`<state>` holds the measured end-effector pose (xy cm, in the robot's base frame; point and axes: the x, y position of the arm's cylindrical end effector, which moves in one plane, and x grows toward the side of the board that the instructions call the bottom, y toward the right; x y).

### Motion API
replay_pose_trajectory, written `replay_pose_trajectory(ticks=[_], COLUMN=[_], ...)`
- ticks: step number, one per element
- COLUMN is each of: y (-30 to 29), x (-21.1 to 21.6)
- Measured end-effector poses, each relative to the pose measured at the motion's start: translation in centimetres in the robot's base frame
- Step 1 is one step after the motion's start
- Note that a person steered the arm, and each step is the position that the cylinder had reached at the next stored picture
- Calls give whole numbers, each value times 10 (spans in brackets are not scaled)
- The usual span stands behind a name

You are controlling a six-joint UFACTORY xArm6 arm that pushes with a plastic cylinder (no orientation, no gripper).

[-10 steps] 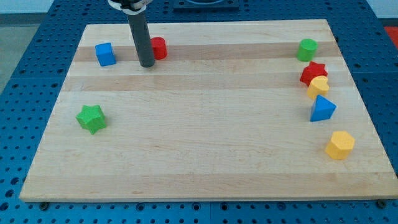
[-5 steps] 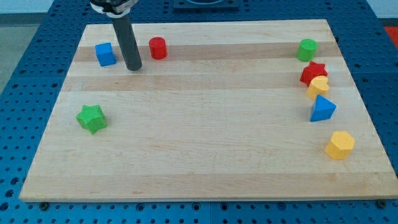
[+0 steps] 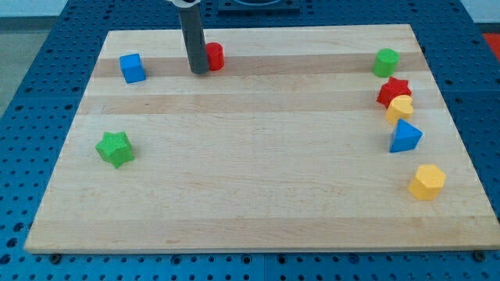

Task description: Move the red circle horizontally to the left of the green circle

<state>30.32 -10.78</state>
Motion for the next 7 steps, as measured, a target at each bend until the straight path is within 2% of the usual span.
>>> replay_pose_trajectory(ticks=[1, 2, 3, 4, 5, 6, 7], y=[24, 22, -17, -31, -44, -26, -26], x=[-1, -1, 14, 17, -6, -58, -58])
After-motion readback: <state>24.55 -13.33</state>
